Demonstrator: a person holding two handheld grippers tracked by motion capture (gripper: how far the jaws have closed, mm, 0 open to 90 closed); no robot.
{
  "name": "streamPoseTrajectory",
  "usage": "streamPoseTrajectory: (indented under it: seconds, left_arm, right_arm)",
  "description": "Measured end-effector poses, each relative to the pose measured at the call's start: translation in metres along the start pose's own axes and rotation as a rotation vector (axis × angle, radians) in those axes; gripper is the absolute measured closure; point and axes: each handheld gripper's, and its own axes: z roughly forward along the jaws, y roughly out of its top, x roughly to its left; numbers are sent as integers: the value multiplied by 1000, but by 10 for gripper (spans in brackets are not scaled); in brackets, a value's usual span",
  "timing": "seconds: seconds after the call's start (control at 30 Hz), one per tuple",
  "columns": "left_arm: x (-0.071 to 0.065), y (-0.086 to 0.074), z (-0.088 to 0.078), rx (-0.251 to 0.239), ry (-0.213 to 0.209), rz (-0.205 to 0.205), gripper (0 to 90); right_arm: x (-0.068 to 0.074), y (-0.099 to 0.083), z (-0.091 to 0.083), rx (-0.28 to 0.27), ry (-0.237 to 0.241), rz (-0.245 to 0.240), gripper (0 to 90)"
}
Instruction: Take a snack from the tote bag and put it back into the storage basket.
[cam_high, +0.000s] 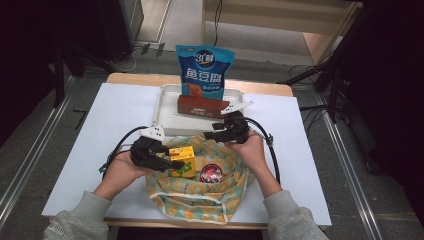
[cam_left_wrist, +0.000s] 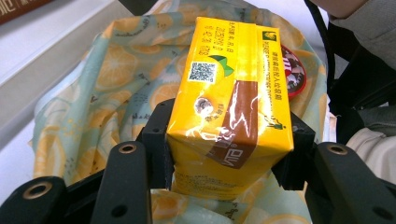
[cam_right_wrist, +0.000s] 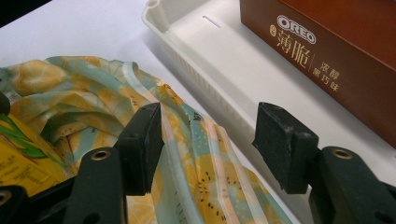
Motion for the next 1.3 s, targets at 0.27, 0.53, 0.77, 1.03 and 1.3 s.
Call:
streamPoseTrajectory:
  seconds: [0.27, 0.53, 0.77, 1.03, 1.3]
  left_arm:
    - [1, 3, -5, -4, 0, -15, 505]
    - [5, 6, -12, -5, 5, -35, 505]
    - [8, 11, -16, -13, 12, -38, 506]
    - [11, 20, -24, -34, 15, -33, 506]
    - [14, 28, -31, -39, 15, -34, 506]
  right_arm:
    - [1, 0, -2, -3, -1, -2, 421]
    - [4, 1, -7, -13, 1, -10, 419]
    - [7, 1, -9, -10, 1, -14, 414]
    - [10, -2, -15, -17, 2, -17, 410]
    - [14, -6, -19, -16, 2, -30, 407]
